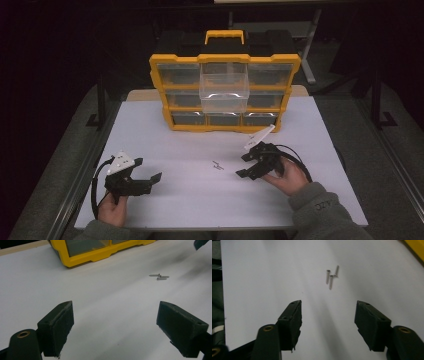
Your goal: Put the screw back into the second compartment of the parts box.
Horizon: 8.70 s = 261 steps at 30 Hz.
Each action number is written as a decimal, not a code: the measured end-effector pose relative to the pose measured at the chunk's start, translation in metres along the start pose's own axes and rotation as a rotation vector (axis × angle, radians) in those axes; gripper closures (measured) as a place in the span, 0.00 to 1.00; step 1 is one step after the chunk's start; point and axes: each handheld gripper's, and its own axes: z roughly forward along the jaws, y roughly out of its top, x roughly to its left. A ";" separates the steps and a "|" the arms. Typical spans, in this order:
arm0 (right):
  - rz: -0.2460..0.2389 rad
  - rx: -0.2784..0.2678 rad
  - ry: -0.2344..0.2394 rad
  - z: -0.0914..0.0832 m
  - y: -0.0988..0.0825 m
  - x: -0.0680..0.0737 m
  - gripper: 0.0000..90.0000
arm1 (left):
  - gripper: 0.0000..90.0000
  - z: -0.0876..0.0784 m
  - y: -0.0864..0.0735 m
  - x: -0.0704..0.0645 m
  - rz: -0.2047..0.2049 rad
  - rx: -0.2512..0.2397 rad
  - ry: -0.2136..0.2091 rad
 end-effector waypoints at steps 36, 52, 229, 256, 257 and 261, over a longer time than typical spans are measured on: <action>-0.079 0.132 0.001 0.078 0.042 -0.011 0.90 | 0.15 -0.002 0.001 0.000 0.011 -0.004 -0.001; -0.082 0.134 0.007 0.077 0.041 -0.010 0.96 | 0.15 -0.002 0.001 0.000 0.014 -0.005 -0.001; -0.055 0.066 0.006 0.048 0.025 -0.017 0.66 | 0.15 -0.005 0.001 0.003 -0.024 -0.030 0.008; -0.048 0.109 -0.062 0.085 0.050 -0.013 0.94 | 0.15 -0.007 0.001 0.003 -0.030 -0.052 0.011; -0.048 0.110 -0.063 0.085 0.050 -0.012 0.94 | 0.15 -0.007 0.001 0.003 -0.028 -0.051 0.012; -0.034 0.099 -0.064 0.084 0.048 -0.013 0.94 | 0.15 -0.008 0.001 0.004 -0.027 -0.048 0.014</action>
